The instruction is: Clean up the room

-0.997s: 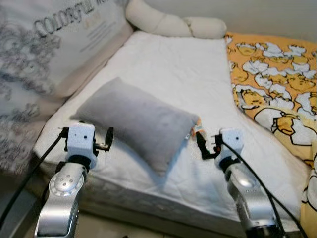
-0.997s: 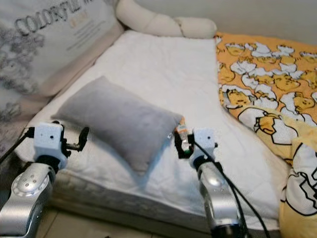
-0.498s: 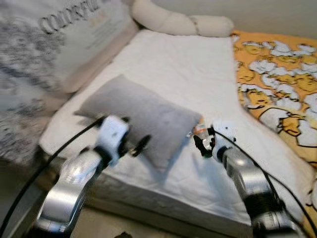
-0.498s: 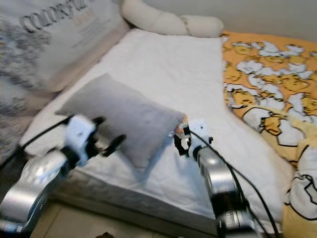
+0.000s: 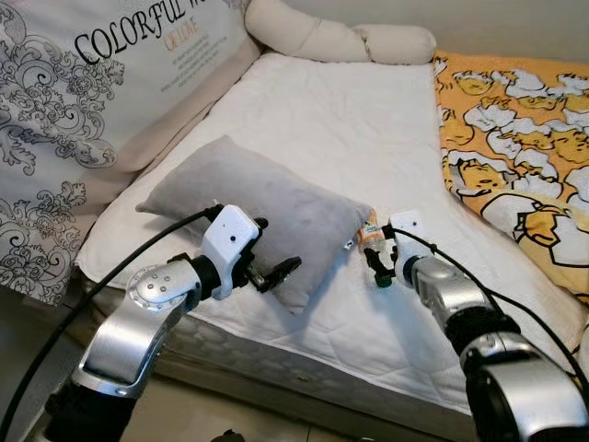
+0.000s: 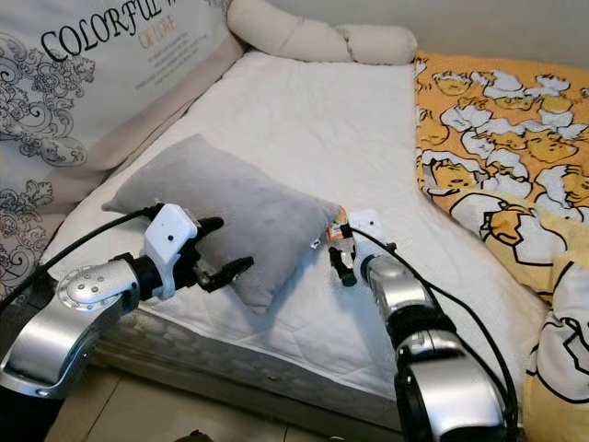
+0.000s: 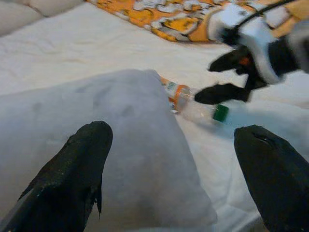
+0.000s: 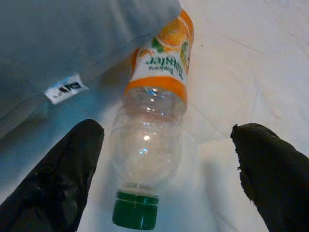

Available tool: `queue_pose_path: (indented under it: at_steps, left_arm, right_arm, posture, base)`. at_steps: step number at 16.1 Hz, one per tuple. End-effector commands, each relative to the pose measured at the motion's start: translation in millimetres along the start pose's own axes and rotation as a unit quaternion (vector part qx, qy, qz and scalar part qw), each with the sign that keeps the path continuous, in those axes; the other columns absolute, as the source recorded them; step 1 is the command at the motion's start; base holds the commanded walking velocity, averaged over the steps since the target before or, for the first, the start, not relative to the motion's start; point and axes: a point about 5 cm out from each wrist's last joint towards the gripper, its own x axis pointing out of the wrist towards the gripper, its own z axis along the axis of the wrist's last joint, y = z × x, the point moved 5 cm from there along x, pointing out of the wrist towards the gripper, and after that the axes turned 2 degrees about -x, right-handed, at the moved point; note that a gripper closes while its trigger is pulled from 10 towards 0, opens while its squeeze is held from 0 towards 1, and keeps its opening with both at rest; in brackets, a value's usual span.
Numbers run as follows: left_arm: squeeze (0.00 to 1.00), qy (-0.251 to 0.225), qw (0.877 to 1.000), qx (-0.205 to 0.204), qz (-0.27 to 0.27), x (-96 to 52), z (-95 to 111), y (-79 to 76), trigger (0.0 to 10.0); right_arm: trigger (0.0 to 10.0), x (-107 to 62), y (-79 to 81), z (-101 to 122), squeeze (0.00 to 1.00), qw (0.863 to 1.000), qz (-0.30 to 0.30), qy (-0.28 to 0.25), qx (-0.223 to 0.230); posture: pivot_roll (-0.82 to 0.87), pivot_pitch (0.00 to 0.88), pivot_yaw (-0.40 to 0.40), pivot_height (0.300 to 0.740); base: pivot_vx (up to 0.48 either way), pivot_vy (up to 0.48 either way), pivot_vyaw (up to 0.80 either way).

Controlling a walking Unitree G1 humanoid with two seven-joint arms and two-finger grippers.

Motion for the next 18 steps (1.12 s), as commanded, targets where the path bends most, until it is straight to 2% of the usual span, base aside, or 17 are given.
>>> queue_pose_path:
  at_steps: [1, 6, 7, 8, 9, 15, 18]
  left_arm:
    - [0.0, 0.001, 1.0, 0.007, -0.03, -2.2, 4, -9.5, 10.0]
    - [0.0, 0.013, 0.998, 0.016, -0.064, -9.6, 6, -25.1, 10.0]
    - [0.0, 0.014, 0.997, 0.017, -0.068, -9.9, 6, -26.9, 10.0]
    - [0.0, 0.016, 0.997, 0.017, -0.071, -10.5, 6, -29.1, 10.0]
    - [0.0, 0.016, 0.997, 0.017, -0.073, -11.6, 8, -30.3, 10.0]
    - [0.0, 0.026, 0.996, 0.017, -0.085, -18.2, 6, -36.3, 10.0]
    - [0.0, 0.03, 0.996, 0.018, -0.082, -18.3, 5, -34.1, 10.0]
  right_arm:
    - [10.0, 0.4, -3.3, 0, 0.0, 1.0, -0.007, 0.005, 0.001]
    - [10.0, 2.7, 3.5, -6, 0.0, 1.0, -0.001, 0.021, -0.01]
    - [4.3, 2.9, 4.6, -7, 0.0, 1.0, -0.002, 0.022, -0.009]
    - [1.1, 3.3, 6.2, -10, 0.0, 1.0, -0.006, 0.026, -0.005]
    - [0.0, 3.5, 7.8, -12, 0.0, 1.0, -0.007, 0.028, 0.004]
    - [0.0, 3.7, 9.6, -20, 0.0, 0.999, -0.019, 0.042, 0.028]
    - [0.0, 3.1, 5.8, -23, 0.0, 0.996, -0.032, 0.046, 0.072]
  posture:
    - [0.13, 0.0, 0.043, 0.74]
    - [0.15, 0.066, 0.058, 0.74]
    - [0.15, 0.074, 0.058, 0.74]
    - [0.15, 0.082, 0.057, 0.74]
    - [0.16, 0.09, 0.058, 0.74]
    - [0.17, 0.093, 0.057, 0.74]
    - [0.17, 0.085, 0.058, 0.74]
  base:
    - [0.0, 0.0, 0.0]
    - [0.0, 0.0, 0.0]
    - [0.0, 0.0, 0.0]
    - [0.0, 0.0, 0.0]
    - [0.0, 0.0, 0.0]
    - [0.0, 0.0, 0.0]
    - [0.0, 0.0, 0.0]
